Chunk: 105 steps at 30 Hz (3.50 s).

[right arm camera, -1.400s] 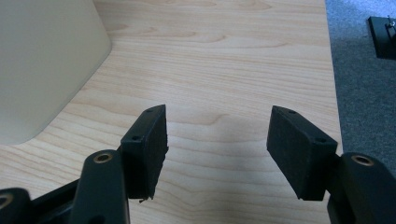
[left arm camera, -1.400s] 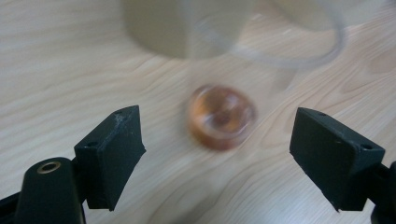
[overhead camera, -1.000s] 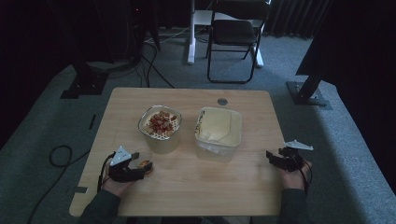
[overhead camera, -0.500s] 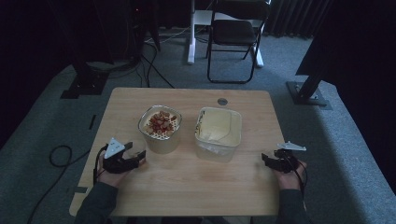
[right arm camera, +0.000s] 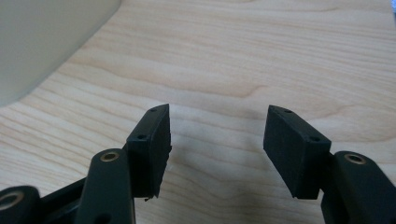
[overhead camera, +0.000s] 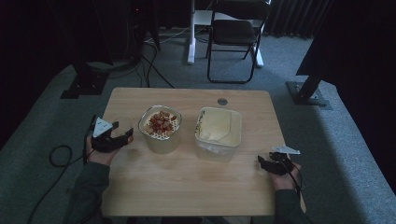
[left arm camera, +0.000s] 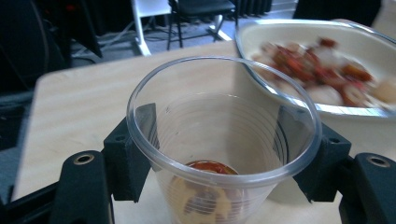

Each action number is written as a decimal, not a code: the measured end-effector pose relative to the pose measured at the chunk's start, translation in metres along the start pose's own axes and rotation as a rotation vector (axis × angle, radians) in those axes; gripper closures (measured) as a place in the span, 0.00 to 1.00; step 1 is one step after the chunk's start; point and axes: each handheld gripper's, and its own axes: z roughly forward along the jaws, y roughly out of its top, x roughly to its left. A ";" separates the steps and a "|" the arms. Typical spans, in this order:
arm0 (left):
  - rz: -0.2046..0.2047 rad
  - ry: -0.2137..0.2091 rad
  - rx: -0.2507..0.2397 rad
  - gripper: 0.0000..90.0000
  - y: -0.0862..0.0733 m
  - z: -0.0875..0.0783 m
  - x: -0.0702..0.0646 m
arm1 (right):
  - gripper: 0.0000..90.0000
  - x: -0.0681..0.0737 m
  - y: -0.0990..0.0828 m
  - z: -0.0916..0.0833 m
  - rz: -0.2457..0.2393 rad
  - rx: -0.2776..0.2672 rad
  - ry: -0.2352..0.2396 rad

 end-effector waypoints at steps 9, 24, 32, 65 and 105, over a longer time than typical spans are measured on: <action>0.035 0.079 0.031 0.36 0.032 0.023 0.032 | 0.44 0.003 -0.007 0.002 -0.019 -0.023 -0.012; 0.212 0.170 0.030 0.36 0.079 0.042 0.021 | 0.41 0.003 -0.010 0.001 -0.024 -0.028 -0.011; 0.198 0.097 -0.031 0.36 0.103 0.038 0.008 | 0.40 0.003 -0.010 0.001 -0.028 -0.026 -0.006; 0.649 0.238 0.077 0.37 0.150 0.031 -0.051 | 0.38 0.004 -0.007 0.004 -0.040 -0.024 0.008; 1.339 0.396 0.271 0.38 0.121 0.046 -0.105 | 0.38 0.004 -0.007 0.004 -0.041 -0.025 0.008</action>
